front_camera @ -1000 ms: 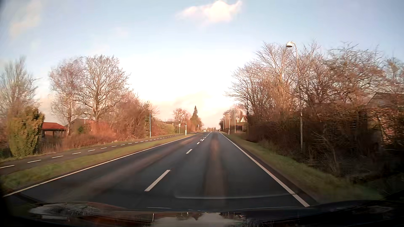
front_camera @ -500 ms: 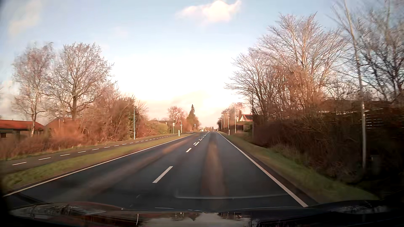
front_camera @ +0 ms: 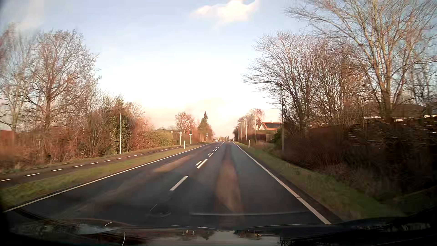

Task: Follow the waypoints while adhering to traffic rules and regulations

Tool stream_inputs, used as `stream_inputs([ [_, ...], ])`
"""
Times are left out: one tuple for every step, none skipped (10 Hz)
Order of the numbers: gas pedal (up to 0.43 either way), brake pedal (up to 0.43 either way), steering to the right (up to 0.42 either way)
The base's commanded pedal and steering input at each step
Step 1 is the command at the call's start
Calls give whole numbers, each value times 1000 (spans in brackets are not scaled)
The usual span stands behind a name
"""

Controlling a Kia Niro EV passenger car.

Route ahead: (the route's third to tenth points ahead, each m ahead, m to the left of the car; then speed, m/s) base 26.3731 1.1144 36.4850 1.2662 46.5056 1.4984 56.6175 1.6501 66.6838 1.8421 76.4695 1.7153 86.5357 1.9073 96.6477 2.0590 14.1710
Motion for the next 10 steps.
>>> stream_inputs([
  [177, 0, 4],
  [177, 0, 4],
  [177, 0, 4],
  [177, 0, 4],
  [177, 0, 4],
  [177, 0, 3],
  [177, 0, 1],
  [177, 0, 0],
  [177, 0, 0],
  [177, 0, 0],
])
